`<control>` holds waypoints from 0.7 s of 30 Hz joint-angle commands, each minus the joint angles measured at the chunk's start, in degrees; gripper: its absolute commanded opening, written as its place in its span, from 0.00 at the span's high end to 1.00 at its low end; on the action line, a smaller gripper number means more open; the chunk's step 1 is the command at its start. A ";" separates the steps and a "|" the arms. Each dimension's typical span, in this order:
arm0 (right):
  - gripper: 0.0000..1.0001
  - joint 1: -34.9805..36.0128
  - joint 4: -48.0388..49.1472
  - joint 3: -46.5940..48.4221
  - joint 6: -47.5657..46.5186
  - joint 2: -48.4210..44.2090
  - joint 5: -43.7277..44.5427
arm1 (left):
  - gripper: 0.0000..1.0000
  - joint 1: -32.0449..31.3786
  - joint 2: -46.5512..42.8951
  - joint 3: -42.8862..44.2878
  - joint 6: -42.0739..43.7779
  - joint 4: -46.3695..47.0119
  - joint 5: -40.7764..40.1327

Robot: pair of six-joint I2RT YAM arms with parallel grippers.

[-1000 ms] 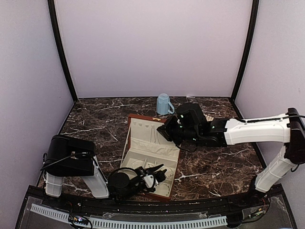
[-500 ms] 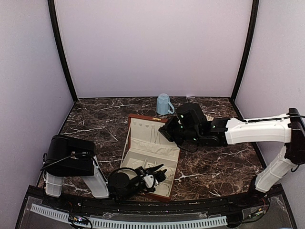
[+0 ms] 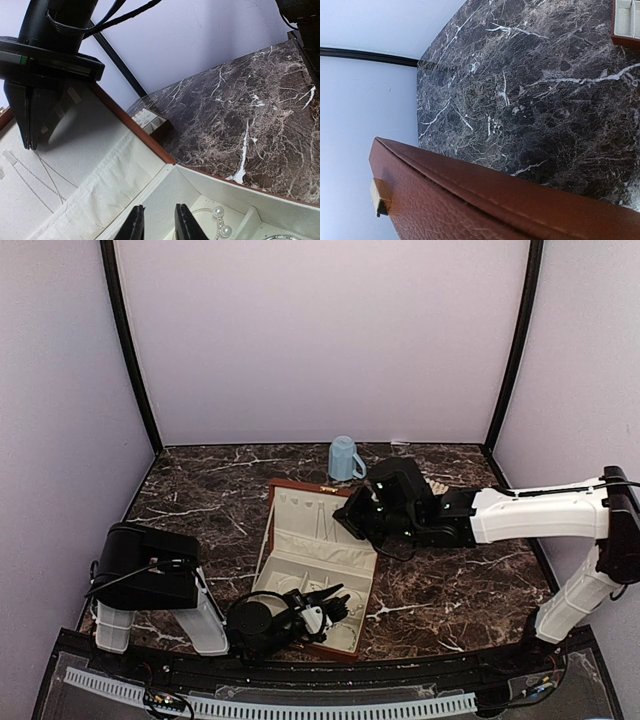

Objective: Organize the mixed jewelry
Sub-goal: Hang the necklace on the earring holder.

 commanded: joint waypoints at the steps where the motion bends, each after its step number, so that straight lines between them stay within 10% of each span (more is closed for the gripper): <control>1: 1.00 -1.22 0.56 -0.35 -5.26 1.39 2.30 | 0.76 -1.29 2.48 -1.02 -1.13 -2.21 -0.20; 21: 1.00 -1.02 12.65 0.83 -13.48 1.63 0.39 | 0.76 -1.27 2.45 -0.46 -1.26 -3.94 0.02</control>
